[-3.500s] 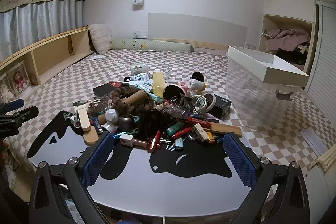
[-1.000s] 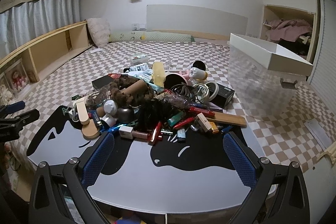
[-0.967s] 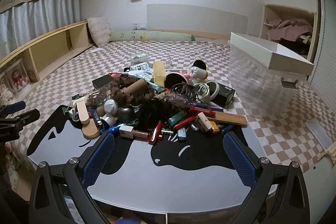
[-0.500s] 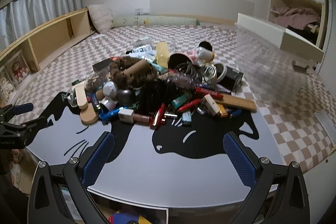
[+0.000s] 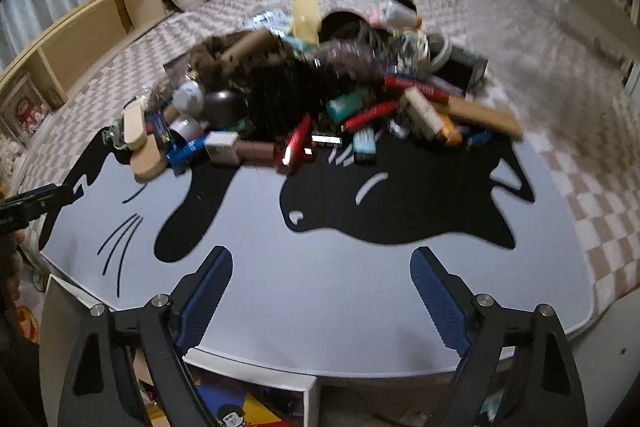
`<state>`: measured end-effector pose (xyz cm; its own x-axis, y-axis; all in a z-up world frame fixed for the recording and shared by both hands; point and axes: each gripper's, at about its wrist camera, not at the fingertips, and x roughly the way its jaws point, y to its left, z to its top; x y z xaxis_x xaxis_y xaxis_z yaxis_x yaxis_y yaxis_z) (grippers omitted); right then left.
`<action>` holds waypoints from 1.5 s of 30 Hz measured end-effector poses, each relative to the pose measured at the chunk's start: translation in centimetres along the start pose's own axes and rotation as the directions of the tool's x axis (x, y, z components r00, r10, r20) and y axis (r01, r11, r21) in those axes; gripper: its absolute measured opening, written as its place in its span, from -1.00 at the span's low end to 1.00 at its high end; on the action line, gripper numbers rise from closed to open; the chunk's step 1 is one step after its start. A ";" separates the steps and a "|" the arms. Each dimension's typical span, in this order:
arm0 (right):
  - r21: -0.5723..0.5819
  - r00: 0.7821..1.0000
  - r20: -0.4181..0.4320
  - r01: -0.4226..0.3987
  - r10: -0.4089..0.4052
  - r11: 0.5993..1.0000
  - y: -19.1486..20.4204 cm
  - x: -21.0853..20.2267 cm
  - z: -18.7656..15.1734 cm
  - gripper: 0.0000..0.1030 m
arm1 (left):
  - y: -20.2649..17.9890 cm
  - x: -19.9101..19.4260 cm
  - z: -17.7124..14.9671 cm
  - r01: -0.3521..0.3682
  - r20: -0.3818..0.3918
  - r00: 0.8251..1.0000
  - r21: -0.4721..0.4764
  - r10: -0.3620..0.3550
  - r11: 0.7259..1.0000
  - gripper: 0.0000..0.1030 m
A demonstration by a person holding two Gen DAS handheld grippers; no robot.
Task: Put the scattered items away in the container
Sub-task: 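Reach the right gripper to the white box while the left gripper approaches the wooden paddle, then close the right gripper on the white box while the left gripper grasps the wooden paddle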
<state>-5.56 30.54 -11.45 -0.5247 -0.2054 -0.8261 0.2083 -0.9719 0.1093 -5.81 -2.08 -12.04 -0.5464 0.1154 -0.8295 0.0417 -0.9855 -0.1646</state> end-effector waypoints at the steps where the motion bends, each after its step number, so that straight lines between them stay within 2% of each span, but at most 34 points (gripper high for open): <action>1: 0.008 1.000 -0.011 -0.006 0.006 1.000 -0.3 0.4 -0.1 0.69 | 0.1 0.2 0.0 -0.004 -0.002 1.000 -0.003 0.004 1.000 1.00; 4: 0.006 0.999 -0.031 -0.012 0.012 1.000 -0.7 1.4 0.4 0.54 | 0.2 0.6 0.0 -0.014 -0.009 1.000 -0.007 0.014 1.000 0.99; 8: -0.015 0.999 -0.052 -0.017 0.016 1.000 -0.7 2.9 1.4 0.46 | 0.4 1.2 0.0 -0.025 -0.017 1.000 -0.013 0.024 1.000 1.00; 10: -0.031 0.998 -0.059 -0.030 0.028 0.999 -0.7 3.8 2.3 0.33 | 0.5 1.3 0.1 -0.032 -0.019 0.999 -0.011 0.032 0.999 0.99; 14: -0.020 0.996 -0.075 -0.045 0.043 0.999 -1.4 5.4 4.0 0.29 | 0.7 1.3 0.1 -0.036 -0.017 0.999 -0.008 0.036 0.999 1.00; 21: 0.064 0.996 0.009 0.084 -0.085 0.994 -6.3 6.0 8.4 0.28 | 1.2 1.6 0.2 -0.049 -0.019 0.999 -0.010 0.049 0.999 1.00; 27: 0.058 0.986 0.013 0.164 -0.165 0.985 -8.5 8.7 10.1 0.28 | 1.6 2.6 0.3 -0.064 -0.042 0.997 -0.015 0.063 0.998 1.00; 30: 0.044 0.984 0.015 0.180 -0.180 0.983 -8.9 10.2 10.4 -0.16 | 1.7 2.9 0.5 -0.065 -0.049 0.997 -0.020 0.064 0.998 1.00; 32: 0.039 0.986 0.007 0.168 -0.169 0.985 -9.1 11.0 10.5 -0.17 | 1.7 3.1 0.7 -0.063 -0.048 0.997 -0.021 0.062 0.998 1.00; 37: -0.030 0.981 0.054 0.188 -0.186 0.982 -8.5 11.4 10.6 -0.20 | 1.1 3.3 1.6 -0.047 -0.020 0.999 -0.020 0.047 0.999 1.00; 38: -0.038 0.981 0.060 0.186 -0.184 0.982 -8.5 11.5 10.6 -0.24 | 1.0 3.4 2.0 -0.039 -0.017 0.999 -0.025 0.039 0.999 1.00; 40: -0.052 0.982 0.082 0.177 -0.172 0.983 -8.4 11.4 10.5 -0.58 | 0.7 3.6 2.7 -0.024 -0.009 1.000 -0.032 0.023 0.999 1.00; 45: -0.019 0.989 0.089 0.122 -0.120 0.992 -8.2 11.2 9.3 -0.61 | -0.4 4.0 5.7 -0.004 0.026 1.000 -0.032 0.005 0.999 1.00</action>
<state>-20.84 35.10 -16.47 -0.6171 -0.0968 -0.7809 0.1580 -0.9874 -0.0025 -12.81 -1.98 -12.26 -0.5680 0.1070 -0.8161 0.0712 -0.9814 -0.1782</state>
